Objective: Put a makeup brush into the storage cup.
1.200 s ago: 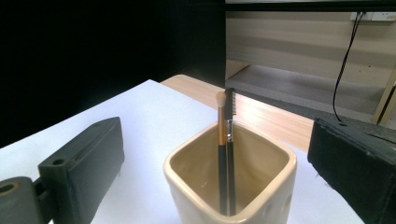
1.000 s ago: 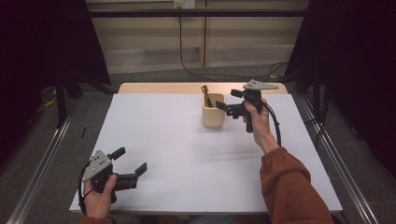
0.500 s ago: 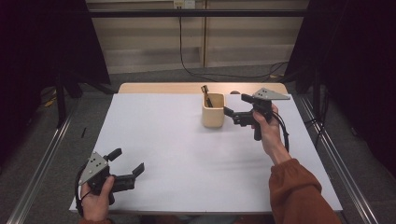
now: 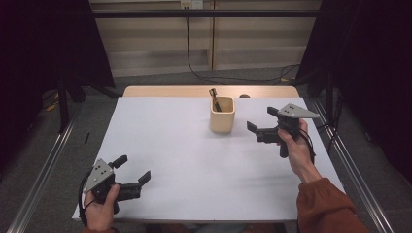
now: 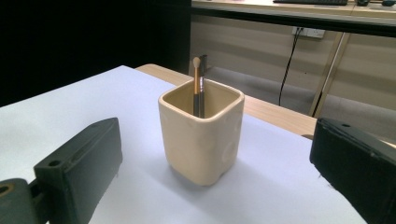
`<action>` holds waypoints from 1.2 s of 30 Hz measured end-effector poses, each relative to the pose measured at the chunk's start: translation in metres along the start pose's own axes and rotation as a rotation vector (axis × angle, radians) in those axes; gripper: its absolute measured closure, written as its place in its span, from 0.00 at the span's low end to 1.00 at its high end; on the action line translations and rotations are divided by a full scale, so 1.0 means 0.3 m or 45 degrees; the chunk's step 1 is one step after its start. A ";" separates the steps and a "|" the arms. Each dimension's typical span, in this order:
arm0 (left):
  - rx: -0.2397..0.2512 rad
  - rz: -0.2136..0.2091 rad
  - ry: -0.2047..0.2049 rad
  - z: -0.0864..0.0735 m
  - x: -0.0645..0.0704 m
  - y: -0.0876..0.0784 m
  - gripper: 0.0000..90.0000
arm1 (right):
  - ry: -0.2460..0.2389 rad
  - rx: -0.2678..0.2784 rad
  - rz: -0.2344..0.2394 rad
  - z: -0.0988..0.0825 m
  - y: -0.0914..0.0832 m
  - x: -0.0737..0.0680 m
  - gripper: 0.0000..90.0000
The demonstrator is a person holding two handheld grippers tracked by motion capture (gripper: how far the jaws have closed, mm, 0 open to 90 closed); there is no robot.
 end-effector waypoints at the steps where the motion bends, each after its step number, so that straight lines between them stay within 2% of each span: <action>1: -0.003 0.002 0.001 0.000 -0.002 -0.001 0.01 | -0.007 -0.002 -0.005 -0.004 -0.012 0.001 0.02; 6: 0.001 0.005 0.006 0.001 -0.003 -0.003 0.01 | 0.002 0.003 -0.035 -0.026 -0.071 0.015 0.03; 9: 0.009 0.008 -0.009 0.001 0.000 -0.006 0.01 | 0.023 0.009 -0.045 -0.044 -0.101 0.024 0.03; 16: 0.011 0.018 -0.007 -0.001 0.000 -0.012 0.01 | 0.036 0.004 -0.086 -0.107 -0.184 0.040 0.03; 28: 0.018 0.042 -0.012 -0.007 0.000 -0.029 0.01 | 0.041 0.006 -0.161 -0.183 -0.315 0.036 0.03; 33: 0.024 0.046 -0.016 -0.008 -0.001 -0.037 0.01 | 0.108 0.002 -0.192 -0.242 -0.356 0.044 0.02; 36: 0.021 0.046 -0.010 -0.008 0.002 -0.038 0.01 | 0.108 0.000 -0.221 -0.253 -0.377 0.049 0.03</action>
Point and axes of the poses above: each handheld gripper's, and its own axes: y roughly forward along the jaws, z roughly out of its top, x roughly to its right, the point moved 4 cm from there along y, roughly forward along the jaws, and after that the axes turned 7 degrees about y, right-handed, at the moved point
